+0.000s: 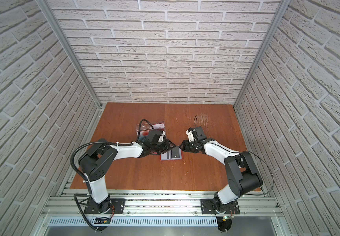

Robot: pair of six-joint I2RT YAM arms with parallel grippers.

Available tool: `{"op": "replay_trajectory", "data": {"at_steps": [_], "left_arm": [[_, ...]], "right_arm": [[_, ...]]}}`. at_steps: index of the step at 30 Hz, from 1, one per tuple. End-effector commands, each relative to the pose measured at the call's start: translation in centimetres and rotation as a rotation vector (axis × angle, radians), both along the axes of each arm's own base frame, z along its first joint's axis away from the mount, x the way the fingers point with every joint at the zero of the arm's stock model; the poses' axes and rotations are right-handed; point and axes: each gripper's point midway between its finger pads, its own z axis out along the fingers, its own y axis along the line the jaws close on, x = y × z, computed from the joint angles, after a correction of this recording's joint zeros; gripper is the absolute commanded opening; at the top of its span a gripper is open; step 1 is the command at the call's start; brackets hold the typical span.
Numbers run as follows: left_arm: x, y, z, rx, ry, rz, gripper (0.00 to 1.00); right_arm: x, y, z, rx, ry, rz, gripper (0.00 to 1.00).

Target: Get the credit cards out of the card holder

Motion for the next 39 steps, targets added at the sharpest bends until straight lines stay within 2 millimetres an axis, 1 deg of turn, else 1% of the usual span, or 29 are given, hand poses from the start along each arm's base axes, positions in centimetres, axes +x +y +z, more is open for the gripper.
{"op": "replay_trajectory", "data": {"at_steps": [1,4,6,8,10,13,20,25,27,29,34,39], "left_arm": [[0.9,0.8,2.6,0.005,-0.087,0.009,0.48],[0.2,1.5,2.2,0.052,-0.07,0.021,0.51],[-0.5,1.9,2.1,0.093,-0.094,0.033,0.56],[-1.1,2.3,1.8,0.11,-0.107,0.049,0.59],[-1.7,2.3,1.2,0.089,-0.087,0.068,0.61],[-2.0,1.7,0.7,0.073,-0.07,0.072,0.68],[-1.5,0.9,0.8,0.1,-0.101,0.058,0.74],[-1.2,0.4,0.0,0.091,-0.089,0.059,0.77],[-1.1,0.0,-0.2,0.072,-0.08,0.06,0.84],[-1.0,-0.2,-0.5,0.07,-0.072,0.067,0.88],[-0.8,-0.6,-0.7,0.043,-0.065,0.084,0.9],[-0.6,-1.4,-0.7,0.008,-0.057,0.095,0.9]], "right_arm": [[0.1,1.1,-0.6,0.03,0.011,0.021,0.49],[0.0,1.1,-1.3,0.022,0.033,0.02,0.48],[-0.1,1.3,-1.6,0.024,0.046,0.021,0.47],[-0.2,1.4,-1.9,0.023,0.056,0.026,0.47],[-0.2,1.4,-2.2,0.018,0.063,0.025,0.45],[-0.2,1.4,-2.6,0.011,0.083,0.024,0.43],[-0.4,1.4,-2.8,0.007,0.092,0.025,0.4],[-0.4,1.5,-2.8,0.01,0.096,0.026,0.37],[-0.4,1.4,-2.9,0.007,0.099,0.025,0.36],[-0.5,1.4,-3.1,0.005,0.105,0.024,0.35],[-0.4,1.6,-3.5,0.009,0.122,0.025,0.3],[-0.4,1.6,-3.6,0.01,0.128,0.026,0.28]]}}
